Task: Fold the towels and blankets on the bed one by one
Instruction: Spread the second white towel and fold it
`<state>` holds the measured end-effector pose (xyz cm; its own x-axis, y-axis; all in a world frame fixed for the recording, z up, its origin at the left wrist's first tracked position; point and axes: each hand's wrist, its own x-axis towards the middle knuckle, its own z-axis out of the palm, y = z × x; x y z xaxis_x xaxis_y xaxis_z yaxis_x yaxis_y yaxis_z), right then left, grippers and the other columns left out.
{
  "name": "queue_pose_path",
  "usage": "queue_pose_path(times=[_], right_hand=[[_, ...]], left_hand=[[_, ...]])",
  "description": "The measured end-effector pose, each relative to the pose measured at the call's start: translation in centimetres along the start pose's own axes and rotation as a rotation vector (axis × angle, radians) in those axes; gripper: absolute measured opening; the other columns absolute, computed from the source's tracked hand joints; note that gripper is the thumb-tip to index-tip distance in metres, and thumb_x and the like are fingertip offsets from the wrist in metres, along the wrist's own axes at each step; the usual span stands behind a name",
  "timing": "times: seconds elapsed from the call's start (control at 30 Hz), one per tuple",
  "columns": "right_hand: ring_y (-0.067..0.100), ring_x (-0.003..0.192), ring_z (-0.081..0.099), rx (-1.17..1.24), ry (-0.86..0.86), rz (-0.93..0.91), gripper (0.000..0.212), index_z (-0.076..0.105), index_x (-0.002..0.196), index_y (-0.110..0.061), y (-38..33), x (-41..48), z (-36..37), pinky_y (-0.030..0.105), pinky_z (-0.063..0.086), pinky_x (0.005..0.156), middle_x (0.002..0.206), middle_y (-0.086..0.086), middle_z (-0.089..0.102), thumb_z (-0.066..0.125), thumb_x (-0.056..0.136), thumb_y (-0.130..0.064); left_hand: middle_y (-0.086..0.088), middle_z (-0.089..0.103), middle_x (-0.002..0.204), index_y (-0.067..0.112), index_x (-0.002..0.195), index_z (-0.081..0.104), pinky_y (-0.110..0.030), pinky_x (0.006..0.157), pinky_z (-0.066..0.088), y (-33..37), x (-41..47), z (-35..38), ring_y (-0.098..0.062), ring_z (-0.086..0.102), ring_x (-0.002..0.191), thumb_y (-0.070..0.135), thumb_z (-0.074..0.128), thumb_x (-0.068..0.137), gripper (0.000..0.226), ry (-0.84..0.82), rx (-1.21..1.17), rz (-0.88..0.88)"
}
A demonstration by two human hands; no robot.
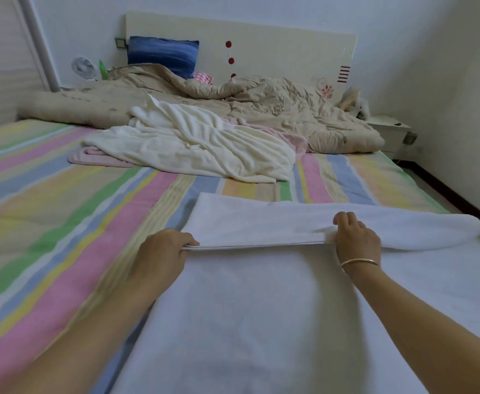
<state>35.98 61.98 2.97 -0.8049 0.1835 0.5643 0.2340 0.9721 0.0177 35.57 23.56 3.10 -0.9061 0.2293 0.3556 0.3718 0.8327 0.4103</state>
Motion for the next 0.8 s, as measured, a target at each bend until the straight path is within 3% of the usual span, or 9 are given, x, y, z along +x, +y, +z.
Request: queue_pose_path(times=[0.17, 0.27, 0.33, 0.43, 0.53, 0.63, 0.73, 0.8], right_hand=[[0.032, 0.058, 0.053, 0.052, 0.115, -0.361, 0.043, 0.059, 0.075, -0.009, 2.3, -6.1, -4.1, 0.029, 0.029, 0.047, 0.074, 0.007, 0.056, 0.061, 0.045, 0.021], [0.030, 0.064, 0.059, 0.087, 0.110, -0.475, 0.040, 0.065, 0.077, -0.010, 4.0, -9.4, -5.4, 0.030, 0.040, 0.048, 0.080, 0.004, 0.062, 0.068, 0.050, 0.019], [0.029, 0.070, 0.065, 0.119, 0.114, -0.534, 0.027, 0.070, 0.079, -0.013, 4.9, -10.9, -5.8, 0.029, 0.046, 0.048, 0.087, 0.003, 0.068, 0.069, 0.066, 0.011], [0.025, 0.078, 0.070, 0.148, 0.140, -0.569, 0.020, 0.076, 0.083, -0.018, 5.3, -12.1, -6.5, 0.028, 0.049, 0.045, 0.096, 0.000, 0.073, 0.060, 0.079, -0.006], [0.024, 0.080, 0.071, 0.150, 0.094, -0.526, 0.033, 0.078, 0.086, -0.019, 5.4, -12.9, -7.4, 0.029, 0.049, 0.045, 0.098, 0.000, 0.074, 0.080, 0.064, 0.006], [0.025, 0.084, 0.072, 0.153, 0.010, -0.489, 0.045, 0.078, 0.093, -0.018, 5.4, -14.1, -7.8, 0.033, 0.053, 0.047, 0.102, 0.002, 0.074, 0.085, 0.056, 0.007], [0.032, 0.099, 0.069, 0.169, -0.141, -0.415, 0.051, 0.073, 0.111, -0.019, 5.5, -15.5, -6.4, 0.046, 0.059, 0.072, 0.115, 0.006, 0.070, 0.081, 0.066, 0.006], [0.034, 0.117, 0.060, 0.202, -0.272, -0.379, 0.054, 0.064, 0.125, -0.020, 5.6, -16.1, -5.8, 0.050, 0.049, 0.096, 0.130, 0.006, 0.061, 0.070, 0.077, 0.006]], left_hand=[[0.008, 0.072, 0.109, 0.026, 0.100, 0.077, -0.024, 0.098, 0.046, -1.4, -2.4, 0.2, -0.011, 0.065, 0.108, -0.009, 0.050, 0.085, 0.047, -0.022, -0.199, -0.091], [0.008, 0.071, 0.112, 0.024, 0.102, 0.077, -0.023, 0.103, 0.043, -1.2, -4.1, -0.3, -0.010, 0.063, 0.114, -0.011, 0.049, 0.086, 0.047, -0.058, -0.243, -0.075], [0.006, 0.069, 0.118, 0.022, 0.107, 0.075, -0.028, 0.106, 0.043, -0.9, -5.0, -0.5, -0.012, 0.061, 0.117, -0.009, 0.050, 0.087, 0.044, -0.100, -0.195, -0.038], [0.007, 0.065, 0.125, 0.022, 0.115, 0.072, -0.027, 0.107, 0.040, -0.6, -6.0, -0.7, -0.014, 0.057, 0.122, -0.006, 0.052, 0.088, 0.044, -0.138, -0.056, 0.031], [0.007, 0.065, 0.127, 0.022, 0.116, 0.072, -0.029, 0.107, 0.040, -0.4, -6.9, -1.0, -0.015, 0.056, 0.124, -0.005, 0.052, 0.089, 0.043, -0.109, -0.033, 0.054], [0.007, 0.055, 0.139, 0.025, 0.126, 0.064, -0.024, 0.110, 0.032, 0.1, -7.8, -1.4, -0.012, 0.046, 0.133, -0.005, 0.047, 0.092, 0.049, -0.168, 0.014, 0.040], [0.008, 0.034, 0.154, 0.026, 0.145, 0.044, -0.024, 0.115, 0.019, 1.2, -8.3, -1.5, -0.014, 0.027, 0.144, -0.003, 0.041, 0.091, 0.062, -0.317, 0.171, 0.029], [0.007, 0.035, 0.154, 0.025, 0.147, 0.041, -0.025, 0.115, 0.015, 2.4, -8.5, -1.4, -0.016, 0.026, 0.144, 0.000, 0.042, 0.089, 0.063, -0.320, 0.260, 0.005]])
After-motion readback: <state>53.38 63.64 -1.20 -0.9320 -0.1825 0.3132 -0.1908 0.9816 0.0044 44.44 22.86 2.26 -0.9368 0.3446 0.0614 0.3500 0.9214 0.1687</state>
